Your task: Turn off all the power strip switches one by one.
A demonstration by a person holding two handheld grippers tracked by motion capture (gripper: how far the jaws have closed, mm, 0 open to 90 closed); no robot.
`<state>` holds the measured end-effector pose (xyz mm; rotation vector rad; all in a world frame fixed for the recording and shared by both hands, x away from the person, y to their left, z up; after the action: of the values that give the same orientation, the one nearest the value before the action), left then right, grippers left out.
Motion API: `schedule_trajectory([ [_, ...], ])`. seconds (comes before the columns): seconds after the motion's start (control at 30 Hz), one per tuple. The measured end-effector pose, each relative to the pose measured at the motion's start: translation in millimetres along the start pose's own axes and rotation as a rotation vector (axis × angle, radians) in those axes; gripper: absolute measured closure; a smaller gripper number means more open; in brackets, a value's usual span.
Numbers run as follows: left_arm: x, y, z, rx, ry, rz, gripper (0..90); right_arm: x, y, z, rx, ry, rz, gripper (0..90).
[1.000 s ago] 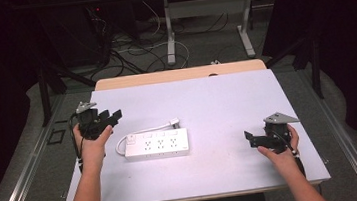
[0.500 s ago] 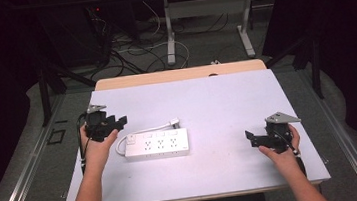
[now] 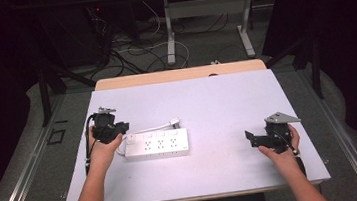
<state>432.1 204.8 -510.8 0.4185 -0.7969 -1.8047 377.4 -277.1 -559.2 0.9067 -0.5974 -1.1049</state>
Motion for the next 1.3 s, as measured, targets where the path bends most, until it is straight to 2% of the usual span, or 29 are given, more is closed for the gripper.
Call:
schedule_trajectory([
  [0.13,1.4,-2.9,-4.7,-0.025,-0.001,-0.009,80.8,0.2,-0.3,0.1,-0.007,0.006,0.004,8.8],
  [0.17,2.3,-3.5,-5.5,-0.032,-0.01,-0.007,84.6,0.3,-0.5,-0.4,-0.006,0.01,0.008,9.4],
  [0.23,3.7,-4.3,-6.7,-0.046,-0.021,-0.018,86.3,0.4,-0.7,-0.3,-0.009,0.008,0.008,9.5],
  [0.27,4.4,-4.6,-7.8,-0.042,-0.015,-0.021,89.7,0.6,-1.0,-1.0,-0.01,0.011,0.01,9.7],
  [0.5,9.5,-8.2,-15.5,-0.082,-0.014,-0.051,90.0,0.0,-1.1,-1.4,-0.013,0.013,0.001,10.0],
  [0.6,8.8,-10.1,-18.8,-0.098,-0.01,-0.048,90.0,-0.1,-1.2,-1.4,-0.013,0.015,0.001,10.8],
  [0.67,8.0,-11.6,-19.9,-0.127,-0.008,-0.045,90.0,0.3,-1.5,-1.3,-0.02,0.014,0.002,11.7],
  [0.7,8.3,-12.6,-21.7,-0.122,-0.008,-0.034,90.0,0.3,-1.5,-1.3,-0.02,0.014,0.002,11.7],
  [0.77,6.8,-14.8,-24.1,-0.148,-0.006,-0.046,90.0,0.5,-1.9,-2.3,-0.022,0.022,-0.001,12.3],
  [0.83,7.0,-18.0,-27.6,-0.171,0.0,-0.039,90.0,1.6,-2.1,-2.4,-0.021,0.018,0.011,12.5],
  [0.93,6.7,-20.7,-30.5,-0.195,-0.005,-0.034,90.0,1.3,-2.1,-1.8,-0.027,0.019,0.0,13.1],
  [1.03,5.4,-21.9,-32.0,-0.206,-0.007,-0.044,90.0,1.6,-2.4,-2.0,-0.028,0.018,0.006,13.5],
  [1.2,5.8,-22.8,-33.4,-0.209,-0.004,-0.032,90.0,0.8,-3.2,-3.0,-0.038,0.021,-0.008,13.9],
  [1.23,5.3,-22.9,-34.1,-0.211,-0.007,-0.044,89.9,0.8,-3.2,-3.1,-0.038,0.022,-0.008,14.1],
  [1.3,5.4,-22.8,-33.8,-0.217,-0.003,-0.043,90.0,1.3,-3.1,-3.6,-0.033,0.026,-0.005,14.3],
])
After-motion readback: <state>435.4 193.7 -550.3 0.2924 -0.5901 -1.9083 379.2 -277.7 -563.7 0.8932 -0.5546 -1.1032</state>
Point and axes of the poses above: each handheld gripper's, and its own axes: z roughly backward along the jaws, y roughly out of its top, x roughly to its right, the point moved 4 cm from there along -z, roughly forward along the jaws, and after that the axes turned 1 degree about x, right-handed, at the moved point
